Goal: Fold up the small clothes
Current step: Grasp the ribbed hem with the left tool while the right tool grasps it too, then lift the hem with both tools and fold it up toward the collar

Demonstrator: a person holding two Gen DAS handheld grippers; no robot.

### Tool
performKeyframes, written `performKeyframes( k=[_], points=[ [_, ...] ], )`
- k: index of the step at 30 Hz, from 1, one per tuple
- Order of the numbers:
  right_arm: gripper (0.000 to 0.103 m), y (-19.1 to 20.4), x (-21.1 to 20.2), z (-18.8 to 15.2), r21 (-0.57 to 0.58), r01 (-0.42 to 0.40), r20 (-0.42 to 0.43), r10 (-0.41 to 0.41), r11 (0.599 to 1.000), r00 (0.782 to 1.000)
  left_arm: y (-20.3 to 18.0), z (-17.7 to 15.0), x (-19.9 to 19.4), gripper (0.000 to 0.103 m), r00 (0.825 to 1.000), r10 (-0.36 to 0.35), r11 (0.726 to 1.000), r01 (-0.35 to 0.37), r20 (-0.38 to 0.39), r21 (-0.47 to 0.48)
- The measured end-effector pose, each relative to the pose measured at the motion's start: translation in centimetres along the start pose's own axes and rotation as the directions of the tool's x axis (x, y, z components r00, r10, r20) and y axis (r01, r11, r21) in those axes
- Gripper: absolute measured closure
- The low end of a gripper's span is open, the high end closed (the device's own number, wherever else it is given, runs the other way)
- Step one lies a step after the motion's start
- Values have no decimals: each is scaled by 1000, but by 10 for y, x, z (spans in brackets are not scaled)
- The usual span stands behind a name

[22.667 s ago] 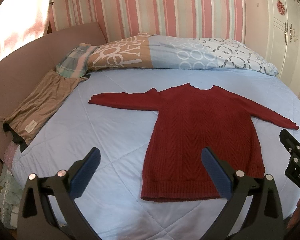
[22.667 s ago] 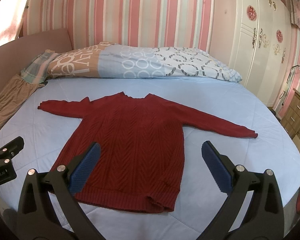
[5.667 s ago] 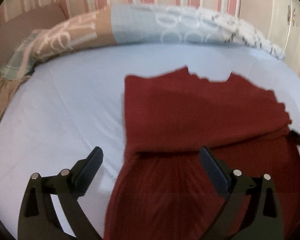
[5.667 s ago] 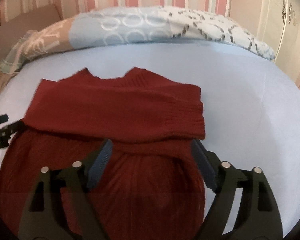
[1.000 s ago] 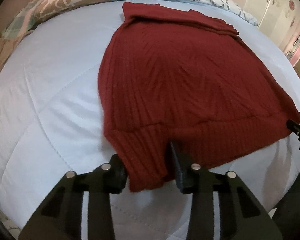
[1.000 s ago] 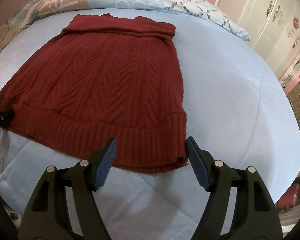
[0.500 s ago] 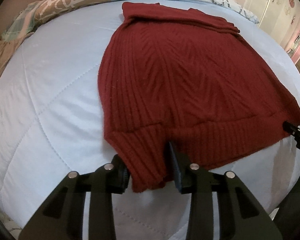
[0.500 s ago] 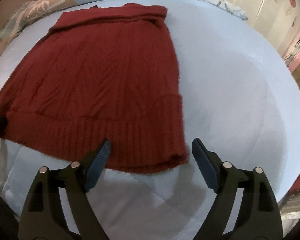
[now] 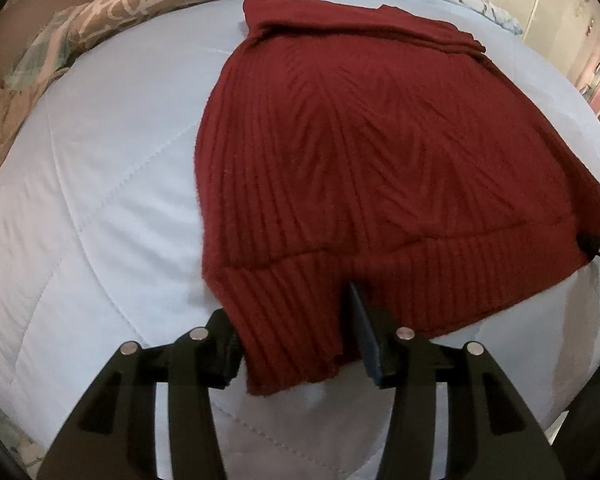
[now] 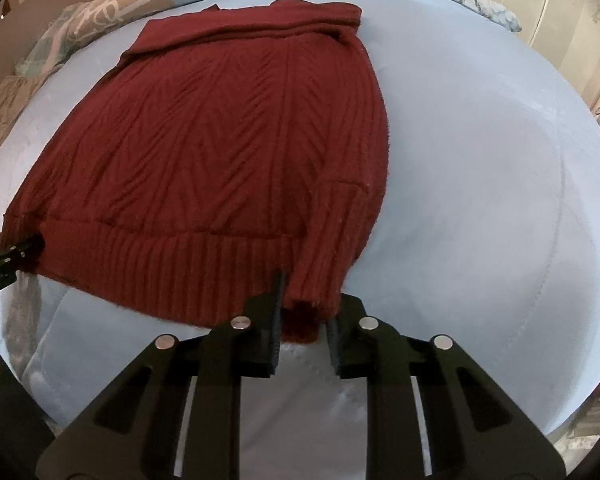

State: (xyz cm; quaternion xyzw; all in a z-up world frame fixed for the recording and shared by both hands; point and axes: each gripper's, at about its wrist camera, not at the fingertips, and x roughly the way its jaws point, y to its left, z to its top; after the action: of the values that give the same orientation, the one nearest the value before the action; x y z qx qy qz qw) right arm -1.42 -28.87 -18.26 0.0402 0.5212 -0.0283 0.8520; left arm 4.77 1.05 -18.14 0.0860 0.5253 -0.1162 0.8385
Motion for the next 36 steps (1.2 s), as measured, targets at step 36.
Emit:
performKeyframes(
  k=[36],
  points=[
    [95,-23,-40,4,1,37,145,-37,999,989,9,-5,-43,88,992,-28,996,37,125,-75]
  ],
)
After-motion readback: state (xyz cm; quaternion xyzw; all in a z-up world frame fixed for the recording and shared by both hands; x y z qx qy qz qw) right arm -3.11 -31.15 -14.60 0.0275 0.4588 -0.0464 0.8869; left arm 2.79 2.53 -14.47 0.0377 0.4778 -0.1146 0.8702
